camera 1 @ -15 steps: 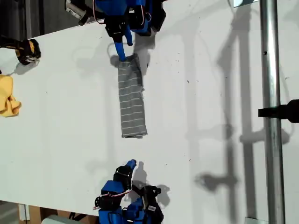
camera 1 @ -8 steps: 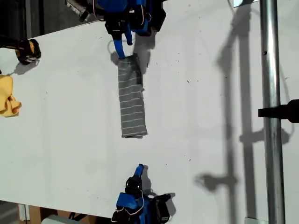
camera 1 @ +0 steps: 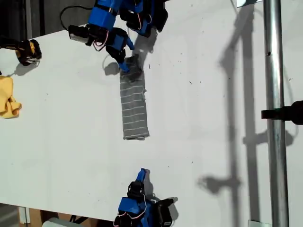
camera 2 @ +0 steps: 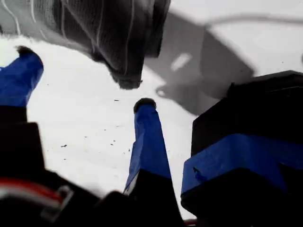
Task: Grasp corners of a towel and fold twice.
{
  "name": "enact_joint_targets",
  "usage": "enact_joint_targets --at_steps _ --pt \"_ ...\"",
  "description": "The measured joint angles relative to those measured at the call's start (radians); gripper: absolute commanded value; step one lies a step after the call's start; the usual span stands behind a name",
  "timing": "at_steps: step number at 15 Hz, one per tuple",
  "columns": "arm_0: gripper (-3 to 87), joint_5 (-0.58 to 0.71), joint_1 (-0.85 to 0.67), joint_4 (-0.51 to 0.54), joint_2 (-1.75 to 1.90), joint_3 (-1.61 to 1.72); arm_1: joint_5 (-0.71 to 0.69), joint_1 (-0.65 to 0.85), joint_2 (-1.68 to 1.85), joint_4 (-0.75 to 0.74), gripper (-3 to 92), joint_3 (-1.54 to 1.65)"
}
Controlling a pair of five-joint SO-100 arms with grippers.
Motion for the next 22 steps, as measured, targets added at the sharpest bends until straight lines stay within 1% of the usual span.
enact_joint_targets --at_steps 3,7,8,10,12,13,14,16,17,18,20,21,22 --pt "-1.6 0.017 0.0 0.021 0.0 0.0 -0.058 0.081 -0.143 -0.029 39.9 -0.002" --pt "-1.6 0.028 0.0 0.048 0.0 0.0 -0.081 0.101 -0.341 -0.061 41.0 -0.002" --pt "-1.6 0.028 0.0 0.052 0.0 0.0 -0.081 0.103 -0.39 -0.098 41.4 0.002" --pt "-1.6 0.028 0.0 0.071 0.0 0.0 -0.095 0.124 -0.465 -0.247 41.2 0.064" --pt "-1.6 0.028 0.0 0.075 0.0 0.0 -0.163 0.17 -0.514 -0.4 41.1 0.104" --pt "-1.6 0.028 0.0 0.075 0.0 0.0 -0.21 0.196 -0.548 -0.453 40.1 0.101" --pt "-1.6 0.028 0.0 0.075 0.0 0.0 -0.259 0.218 -0.572 -0.482 37.9 0.087" --pt "-1.6 0.028 0.0 0.075 0.0 0.0 -0.357 0.256 -0.583 -0.541 26.5 0.078" --pt "-1.6 0.028 0.0 0.075 0.0 0.0 -0.396 0.258 -0.574 -0.574 14.9 0.078" --pt "-1.6 0.028 0.0 0.075 0.0 0.0 -0.416 0.252 -0.554 -0.614 5.3 0.078" --pt "-1.6 0.025 0.011 0.075 0.0 0.0 -0.407 0.216 -0.511 -0.692 4.5 0.078" --pt "-1.6 0.021 0.015 0.075 0.0 0.0 -0.407 0.198 -0.499 -0.709 0.0 0.078" --pt "-1.6 0.017 0.017 0.075 0.0 0.0 -0.405 0.181 -0.48 -0.716 0.0 0.078"
